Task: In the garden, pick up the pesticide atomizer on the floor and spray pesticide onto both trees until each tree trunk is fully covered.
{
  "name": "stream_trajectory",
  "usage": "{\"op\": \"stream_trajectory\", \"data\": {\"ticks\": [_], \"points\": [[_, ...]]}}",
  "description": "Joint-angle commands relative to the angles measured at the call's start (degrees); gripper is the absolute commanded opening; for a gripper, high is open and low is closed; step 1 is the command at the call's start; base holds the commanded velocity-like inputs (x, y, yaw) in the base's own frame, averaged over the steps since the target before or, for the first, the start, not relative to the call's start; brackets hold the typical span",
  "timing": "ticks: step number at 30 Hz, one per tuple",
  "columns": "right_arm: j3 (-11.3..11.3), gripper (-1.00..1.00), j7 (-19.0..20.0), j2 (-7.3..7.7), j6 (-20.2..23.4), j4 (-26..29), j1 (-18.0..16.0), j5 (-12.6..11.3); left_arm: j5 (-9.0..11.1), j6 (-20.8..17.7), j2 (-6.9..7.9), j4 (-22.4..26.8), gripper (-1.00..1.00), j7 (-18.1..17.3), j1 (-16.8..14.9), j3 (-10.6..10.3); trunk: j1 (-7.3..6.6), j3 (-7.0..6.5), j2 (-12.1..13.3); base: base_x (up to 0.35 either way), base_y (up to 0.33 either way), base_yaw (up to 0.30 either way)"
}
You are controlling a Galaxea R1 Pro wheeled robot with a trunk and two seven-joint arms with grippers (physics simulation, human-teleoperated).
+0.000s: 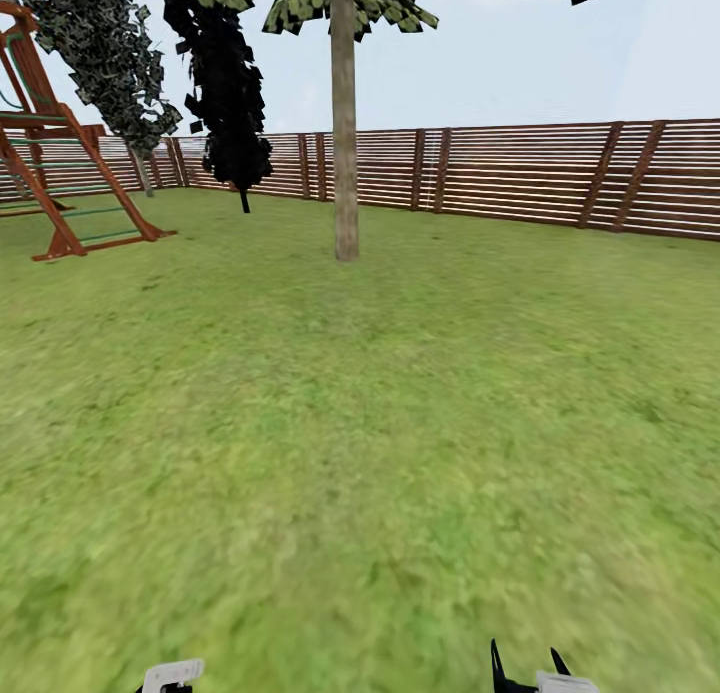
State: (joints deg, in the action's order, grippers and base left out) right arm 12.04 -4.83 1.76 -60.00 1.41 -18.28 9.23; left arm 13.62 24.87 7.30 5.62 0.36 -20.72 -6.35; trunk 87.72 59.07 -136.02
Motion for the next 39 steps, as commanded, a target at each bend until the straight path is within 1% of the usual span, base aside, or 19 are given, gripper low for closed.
{"op": "stream_trajectory", "data": {"ticks": [1, 7, 9, 11, 14, 16, 39], "points": [[0.0, 1.0, 0.0, 0.0, 0.0, 0.0, 0.0, 0.0, 0.0, 0.0, 0.0, 0.0, -1.0, 0.0, -0.01, 0.01, 0.0, 0.0, 0.0, 0.338, 0.0, 0.0], [-0.03, 1.0, 0.0, -0.07, 0.0, -0.03, 0.0, -0.05, 0.0, 0.01, 0.0, 0.01, -1.0, 0.0, -0.02, -0.02, 0.0, 0.0, 0.0, 0.338, 0.0, 0.0], [-0.02, 1.0, 0.0, -1.2, 0.0, -0.01, 0.0, -0.11, 0.0, -0.08, -0.03, 0.01, -1.0, 0.0, -0.02, -0.05, 0.0, 0.0, 0.0, 0.338, 0.0, 0.0], [0.05, 1.0, -0.05, -1.61, 0.0, 0.06, 0.0, -0.2, 0.0, -0.15, -0.07, 0.01, -1.0, 0.06, -0.02, -0.06, 0.0, 0.0, 0.0, 0.338, 0.0, 0.0], [0.08, 1.0, -0.09, -1.35, 0.0, 0.09, 0.0, -0.26, 0.06, -0.03, -0.13, 0.09, -1.0, 1.72, -0.01, -0.06, 0.0, 0.0, 0.0, 0.338, 0.0, 0.0], [0.09, 1.0, -0.07, -1.14, 0.0, 0.09, 0.0, -0.26, 0.08, -0.06, -0.12, 0.11, -1.0, 2.07, -0.02, -0.07, 0.0, 0.0, 0.0, 0.338, 0.0, 0.0], [-0.2, 1.0, 0.27, -1.05, 0.0, 0.8, 0.0, 0.01, 0.0, -0.05, -0.26, 0.1, -1.0, 2.11, 0.0, -0.15, 0.0, 0.0, 0.0, 0.338, 0.0, 0.0]]}}
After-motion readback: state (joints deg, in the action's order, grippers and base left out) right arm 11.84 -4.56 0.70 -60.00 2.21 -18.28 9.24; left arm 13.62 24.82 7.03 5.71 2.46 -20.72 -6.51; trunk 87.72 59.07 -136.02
